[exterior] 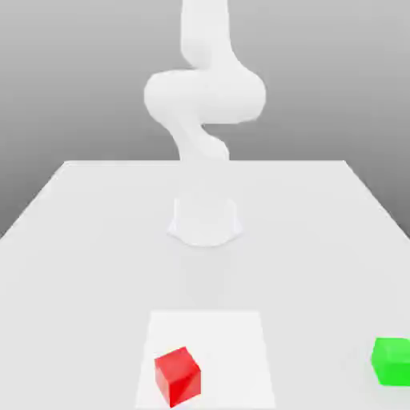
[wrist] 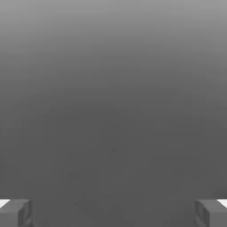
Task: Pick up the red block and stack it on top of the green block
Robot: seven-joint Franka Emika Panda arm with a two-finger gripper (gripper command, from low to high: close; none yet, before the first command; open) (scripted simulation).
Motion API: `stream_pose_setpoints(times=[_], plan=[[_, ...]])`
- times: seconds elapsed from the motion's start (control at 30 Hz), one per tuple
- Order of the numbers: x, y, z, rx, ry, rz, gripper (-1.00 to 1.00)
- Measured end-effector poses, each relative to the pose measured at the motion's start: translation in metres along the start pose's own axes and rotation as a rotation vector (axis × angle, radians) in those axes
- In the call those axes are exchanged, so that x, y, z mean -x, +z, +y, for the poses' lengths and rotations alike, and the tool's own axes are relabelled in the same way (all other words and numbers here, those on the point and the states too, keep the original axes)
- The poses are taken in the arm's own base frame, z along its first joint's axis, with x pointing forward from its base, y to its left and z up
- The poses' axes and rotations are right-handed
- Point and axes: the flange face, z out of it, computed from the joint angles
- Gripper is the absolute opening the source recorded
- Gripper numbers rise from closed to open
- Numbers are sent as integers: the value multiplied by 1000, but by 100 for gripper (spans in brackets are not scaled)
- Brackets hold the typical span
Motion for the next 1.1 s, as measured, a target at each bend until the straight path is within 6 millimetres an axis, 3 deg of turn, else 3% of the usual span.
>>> stream_pose_setpoints(times=[0.23,0.5,0.7,0.83,0.97,1.0,1.1], plan=[[10,144,29,89,-121,-202,0],[59,283,87,205,-262,-403,0],[109,362,150,307,-376,-538,0],[142,401,195,374,-450,-612,0],[166,439,222,383,-463,-622,0],[172,447,227,384,-462,-623,-100],[172,447,227,384,-462,-624,-100]])
